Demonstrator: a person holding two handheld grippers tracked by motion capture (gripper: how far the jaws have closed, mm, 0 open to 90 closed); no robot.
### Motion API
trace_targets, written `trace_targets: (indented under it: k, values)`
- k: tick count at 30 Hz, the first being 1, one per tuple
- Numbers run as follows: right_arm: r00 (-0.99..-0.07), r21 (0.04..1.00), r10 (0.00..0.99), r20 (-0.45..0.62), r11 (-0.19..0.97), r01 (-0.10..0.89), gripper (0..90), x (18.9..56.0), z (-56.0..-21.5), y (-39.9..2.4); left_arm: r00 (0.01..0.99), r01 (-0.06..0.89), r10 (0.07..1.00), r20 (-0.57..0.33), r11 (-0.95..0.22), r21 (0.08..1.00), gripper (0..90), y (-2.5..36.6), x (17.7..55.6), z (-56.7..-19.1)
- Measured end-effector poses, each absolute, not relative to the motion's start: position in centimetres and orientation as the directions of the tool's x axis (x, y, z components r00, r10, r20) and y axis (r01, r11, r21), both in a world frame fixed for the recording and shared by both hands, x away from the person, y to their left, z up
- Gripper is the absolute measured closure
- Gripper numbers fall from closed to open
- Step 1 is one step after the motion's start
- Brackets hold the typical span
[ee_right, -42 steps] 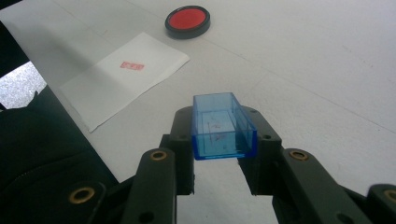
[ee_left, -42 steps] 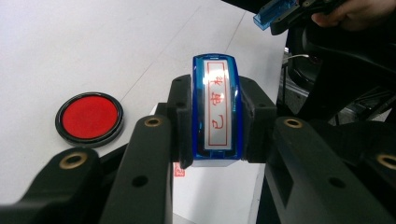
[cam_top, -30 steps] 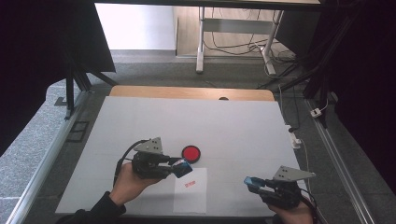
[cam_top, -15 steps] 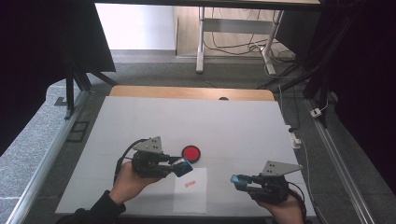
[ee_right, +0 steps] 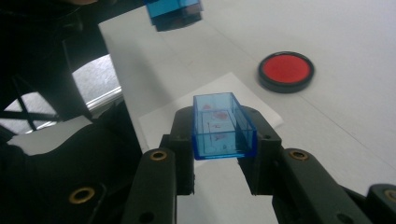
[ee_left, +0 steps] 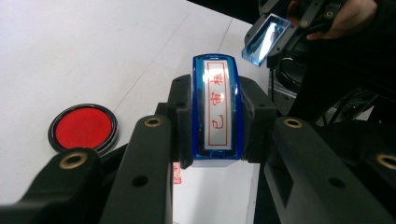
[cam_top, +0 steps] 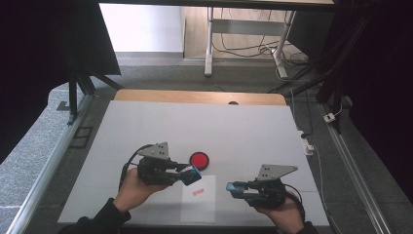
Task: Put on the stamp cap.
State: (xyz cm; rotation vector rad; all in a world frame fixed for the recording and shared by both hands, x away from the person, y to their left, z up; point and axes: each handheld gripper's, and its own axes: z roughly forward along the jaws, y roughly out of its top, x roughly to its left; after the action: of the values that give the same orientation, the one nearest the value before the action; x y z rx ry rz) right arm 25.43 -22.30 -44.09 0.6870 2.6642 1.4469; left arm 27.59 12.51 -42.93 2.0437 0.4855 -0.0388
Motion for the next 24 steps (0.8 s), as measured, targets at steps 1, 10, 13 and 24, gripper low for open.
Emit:
trace_targets:
  k: [1,10,13,24]
  values:
    - [-0.909,0.805,0.380,0.174,0.477,0.354,68.9,25.5,-44.1,-22.0,0.919,0.355,0.322,-0.228,-0.424,0.833,69.7,12.5,27.6,-42.9]
    - [-0.937,0.803,0.308,0.163,0.510,0.307,69.0,26.1,-44.5,-19.7,0.931,0.337,0.285,-0.229,-0.429,0.838,69.9,12.6,27.7,-42.8]
    - [-0.940,0.805,0.297,0.168,0.509,0.305,69.0,26.4,-44.6,-19.2,0.937,0.322,0.274,-0.217,-0.437,0.840,69.9,12.5,27.6,-42.8]
    - [-0.950,0.820,0.186,0.250,0.482,0.310,69.0,27.6,-45.4,-17.3,0.954,0.280,0.221,-0.200,-0.436,0.855,70.0,12.5,27.5,-42.7]
